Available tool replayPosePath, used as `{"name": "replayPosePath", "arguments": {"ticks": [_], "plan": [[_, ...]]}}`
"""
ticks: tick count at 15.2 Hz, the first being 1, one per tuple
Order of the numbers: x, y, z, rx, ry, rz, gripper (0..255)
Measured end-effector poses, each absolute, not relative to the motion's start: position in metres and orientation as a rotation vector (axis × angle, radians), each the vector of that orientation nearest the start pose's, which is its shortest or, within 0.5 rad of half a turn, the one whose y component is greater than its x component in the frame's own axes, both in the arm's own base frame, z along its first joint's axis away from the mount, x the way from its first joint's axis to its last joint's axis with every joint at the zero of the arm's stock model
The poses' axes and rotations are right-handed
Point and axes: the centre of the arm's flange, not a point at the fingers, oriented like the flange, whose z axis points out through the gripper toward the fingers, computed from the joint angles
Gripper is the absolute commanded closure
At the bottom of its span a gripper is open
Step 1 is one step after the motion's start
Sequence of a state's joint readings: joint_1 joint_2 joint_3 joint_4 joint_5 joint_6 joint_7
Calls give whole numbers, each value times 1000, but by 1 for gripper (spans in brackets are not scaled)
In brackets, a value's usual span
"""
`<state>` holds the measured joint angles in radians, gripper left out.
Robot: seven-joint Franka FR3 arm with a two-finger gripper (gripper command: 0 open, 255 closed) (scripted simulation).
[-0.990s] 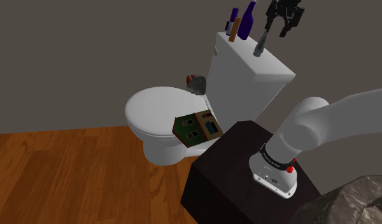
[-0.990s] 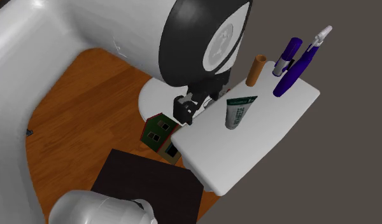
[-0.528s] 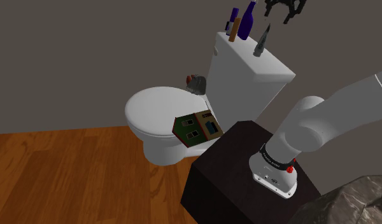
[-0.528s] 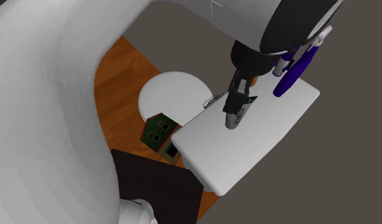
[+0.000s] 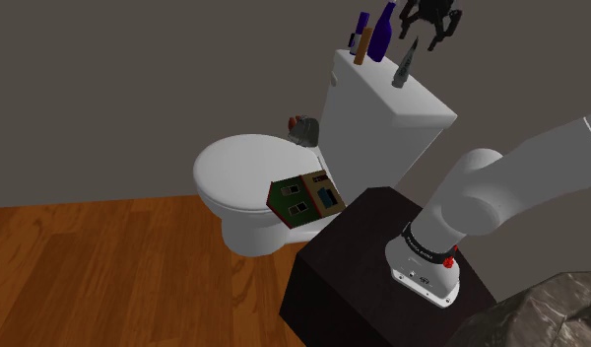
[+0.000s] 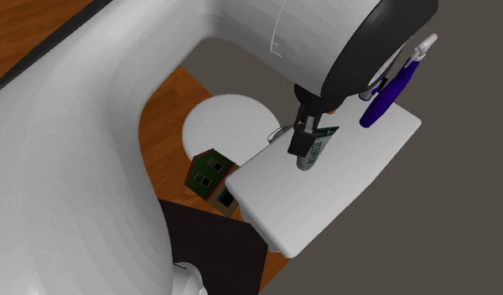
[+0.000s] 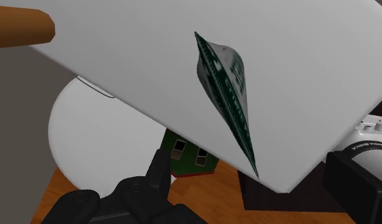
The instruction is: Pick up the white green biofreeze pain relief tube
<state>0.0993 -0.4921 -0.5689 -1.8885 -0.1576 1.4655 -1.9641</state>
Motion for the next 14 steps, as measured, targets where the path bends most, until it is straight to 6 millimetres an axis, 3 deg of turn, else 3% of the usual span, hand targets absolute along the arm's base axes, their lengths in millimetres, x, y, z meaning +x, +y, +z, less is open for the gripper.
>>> {"name": "replayPosePath", "arguments": {"ticks": [10,14], "plan": [[330,-258,656,-2232,-2153,-146,255],[331,-260,671,-2233,-2151,-145,255]]}}
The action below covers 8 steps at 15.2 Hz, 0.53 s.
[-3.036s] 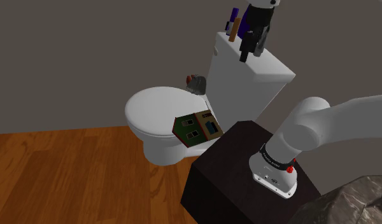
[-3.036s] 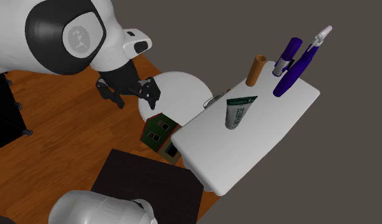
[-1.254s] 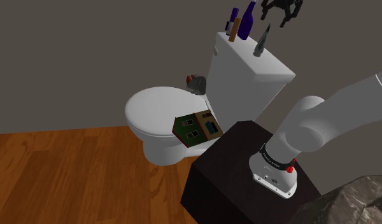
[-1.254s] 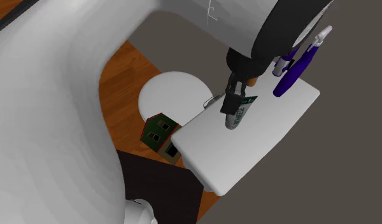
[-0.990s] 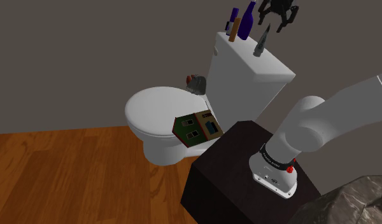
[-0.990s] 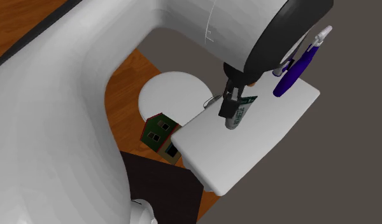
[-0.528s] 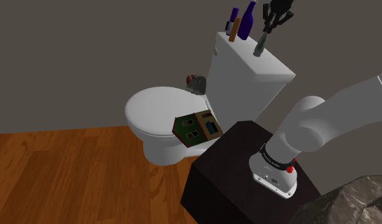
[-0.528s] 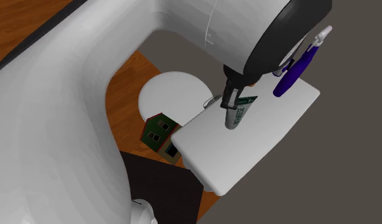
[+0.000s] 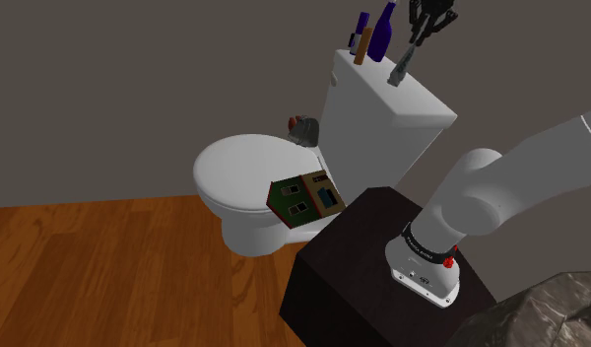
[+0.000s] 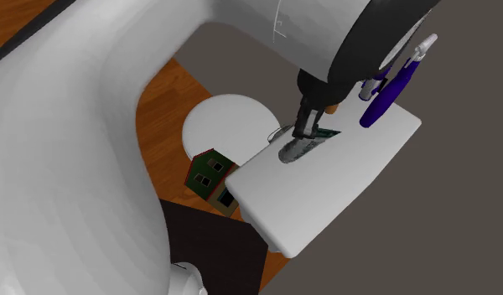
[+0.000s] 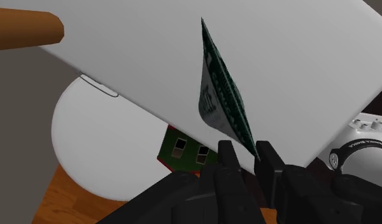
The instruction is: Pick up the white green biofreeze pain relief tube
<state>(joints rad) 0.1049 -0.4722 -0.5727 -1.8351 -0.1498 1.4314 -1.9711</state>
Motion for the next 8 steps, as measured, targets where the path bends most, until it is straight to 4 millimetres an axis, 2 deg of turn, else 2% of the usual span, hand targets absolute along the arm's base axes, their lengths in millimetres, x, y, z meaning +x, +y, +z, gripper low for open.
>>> {"name": "replayPosePath", "arguments": {"ticks": [8], "plan": [[330,-260,713,-2232,-2151,-144,255]]}}
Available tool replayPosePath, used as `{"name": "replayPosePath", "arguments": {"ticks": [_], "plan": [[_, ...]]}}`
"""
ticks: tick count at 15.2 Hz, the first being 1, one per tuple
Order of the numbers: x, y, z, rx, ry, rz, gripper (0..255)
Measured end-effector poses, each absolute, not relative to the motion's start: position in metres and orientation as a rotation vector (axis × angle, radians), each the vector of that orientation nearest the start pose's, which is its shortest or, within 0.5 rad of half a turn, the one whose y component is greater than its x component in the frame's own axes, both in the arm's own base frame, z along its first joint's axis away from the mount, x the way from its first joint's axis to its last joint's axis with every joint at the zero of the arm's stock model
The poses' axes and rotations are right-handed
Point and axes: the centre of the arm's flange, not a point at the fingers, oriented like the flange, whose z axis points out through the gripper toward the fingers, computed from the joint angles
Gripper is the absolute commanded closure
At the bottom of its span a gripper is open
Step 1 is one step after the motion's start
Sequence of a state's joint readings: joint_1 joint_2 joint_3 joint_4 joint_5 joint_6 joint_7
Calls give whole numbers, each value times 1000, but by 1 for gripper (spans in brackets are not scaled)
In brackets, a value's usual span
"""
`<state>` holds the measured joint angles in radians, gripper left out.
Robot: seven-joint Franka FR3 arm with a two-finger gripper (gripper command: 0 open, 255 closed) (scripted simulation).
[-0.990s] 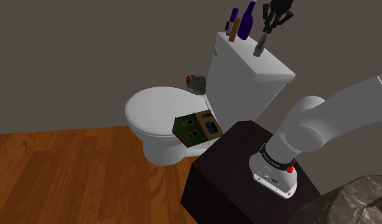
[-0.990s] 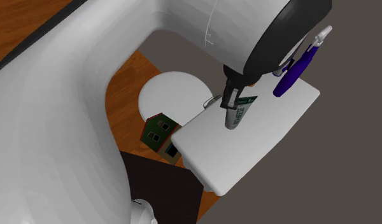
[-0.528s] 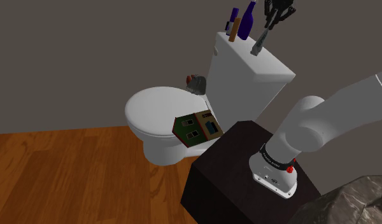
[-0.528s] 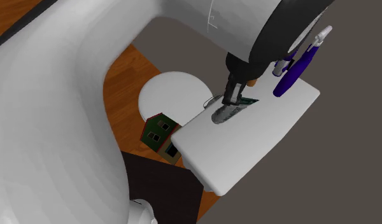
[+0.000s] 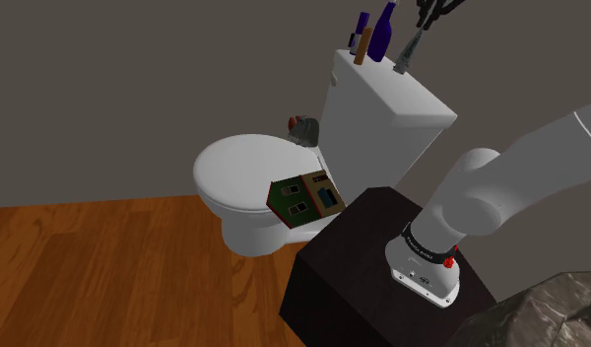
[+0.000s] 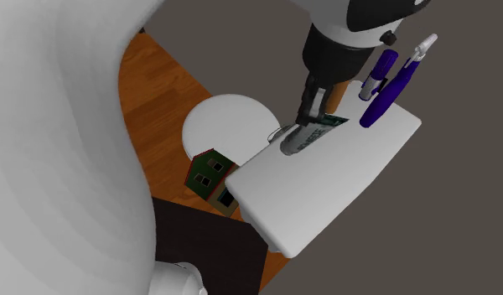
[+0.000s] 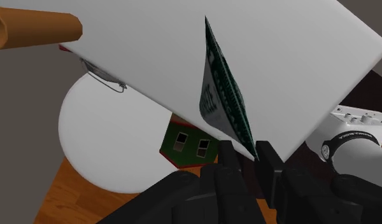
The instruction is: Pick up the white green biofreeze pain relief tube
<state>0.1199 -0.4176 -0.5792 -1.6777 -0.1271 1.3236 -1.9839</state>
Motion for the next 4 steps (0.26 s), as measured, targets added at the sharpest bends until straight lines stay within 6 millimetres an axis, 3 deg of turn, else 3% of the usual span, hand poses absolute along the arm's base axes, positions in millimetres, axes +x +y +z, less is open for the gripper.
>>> {"name": "replayPosePath", "arguments": {"ticks": [4], "plan": [[330,-259,733,-2233,-2151,-145,255]]}}
